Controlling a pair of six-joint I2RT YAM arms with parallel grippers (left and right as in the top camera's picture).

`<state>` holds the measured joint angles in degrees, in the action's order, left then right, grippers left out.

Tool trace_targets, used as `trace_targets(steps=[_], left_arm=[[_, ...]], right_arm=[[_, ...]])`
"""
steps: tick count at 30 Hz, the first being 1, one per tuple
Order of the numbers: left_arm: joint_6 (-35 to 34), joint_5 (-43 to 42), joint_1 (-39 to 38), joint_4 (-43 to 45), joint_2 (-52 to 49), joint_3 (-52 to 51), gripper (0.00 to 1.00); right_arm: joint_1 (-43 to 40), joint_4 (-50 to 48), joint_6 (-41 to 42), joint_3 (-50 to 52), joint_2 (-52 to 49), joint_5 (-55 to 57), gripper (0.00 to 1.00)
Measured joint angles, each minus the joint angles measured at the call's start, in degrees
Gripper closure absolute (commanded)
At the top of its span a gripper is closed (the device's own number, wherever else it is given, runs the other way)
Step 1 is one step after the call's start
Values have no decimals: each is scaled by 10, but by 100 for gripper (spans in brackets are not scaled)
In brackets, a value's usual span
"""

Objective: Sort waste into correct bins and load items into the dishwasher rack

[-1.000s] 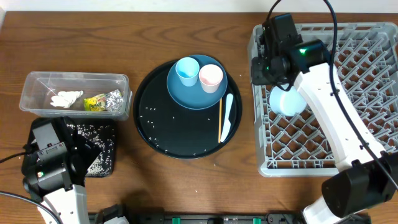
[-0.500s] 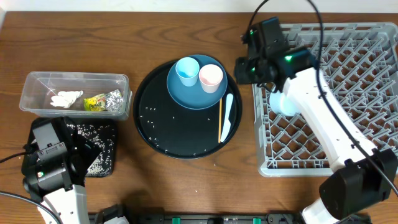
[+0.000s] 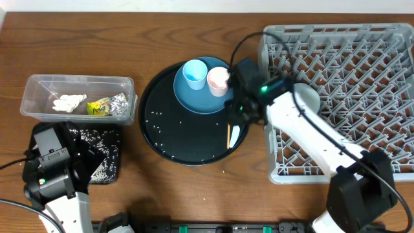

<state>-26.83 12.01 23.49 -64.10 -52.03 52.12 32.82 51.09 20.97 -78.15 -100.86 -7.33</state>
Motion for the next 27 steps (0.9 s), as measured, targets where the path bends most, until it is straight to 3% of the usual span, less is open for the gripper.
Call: trace_targets(steps=[15, 27], left_arm=[[0, 0, 0, 0, 0, 0, 2], [0, 0, 0, 0, 0, 0, 2]], right_arm=[[61, -107, 72, 92, 0, 34, 67], [63, -65, 91, 93, 0, 19, 59]])
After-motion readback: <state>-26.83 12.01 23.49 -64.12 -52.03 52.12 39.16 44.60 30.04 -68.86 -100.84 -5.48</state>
